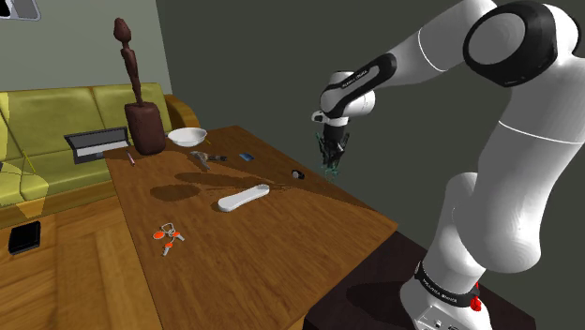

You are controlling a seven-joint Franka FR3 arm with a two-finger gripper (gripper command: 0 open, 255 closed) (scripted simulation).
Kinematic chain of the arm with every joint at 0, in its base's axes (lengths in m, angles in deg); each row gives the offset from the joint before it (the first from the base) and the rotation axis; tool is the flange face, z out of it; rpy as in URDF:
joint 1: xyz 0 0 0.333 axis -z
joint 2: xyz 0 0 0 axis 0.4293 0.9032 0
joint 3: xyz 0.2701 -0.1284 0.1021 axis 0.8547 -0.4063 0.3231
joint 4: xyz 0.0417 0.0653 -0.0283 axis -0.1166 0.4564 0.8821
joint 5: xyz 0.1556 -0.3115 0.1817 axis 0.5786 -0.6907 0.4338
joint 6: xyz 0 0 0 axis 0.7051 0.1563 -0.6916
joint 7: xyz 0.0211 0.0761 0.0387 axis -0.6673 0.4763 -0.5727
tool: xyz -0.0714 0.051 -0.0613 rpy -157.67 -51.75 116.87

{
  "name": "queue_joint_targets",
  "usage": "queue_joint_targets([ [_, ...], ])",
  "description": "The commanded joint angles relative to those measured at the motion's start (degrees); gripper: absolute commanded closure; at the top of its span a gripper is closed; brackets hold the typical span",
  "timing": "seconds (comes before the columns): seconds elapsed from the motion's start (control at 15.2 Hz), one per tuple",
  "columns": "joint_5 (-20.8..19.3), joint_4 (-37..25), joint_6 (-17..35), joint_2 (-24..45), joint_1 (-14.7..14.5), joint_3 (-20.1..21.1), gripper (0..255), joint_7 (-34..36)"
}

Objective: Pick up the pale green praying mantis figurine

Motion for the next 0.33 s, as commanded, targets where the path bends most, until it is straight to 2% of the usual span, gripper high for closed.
queue_joint_targets([
  [0.0, -0.9, -0.9, -1.6, -1.1, -0.1, 0.1, 255, 0.8],
  [0.26, -1.9, -1.6, -3.3, -2.2, -0.1, 0.3, 255, 1.5],
])
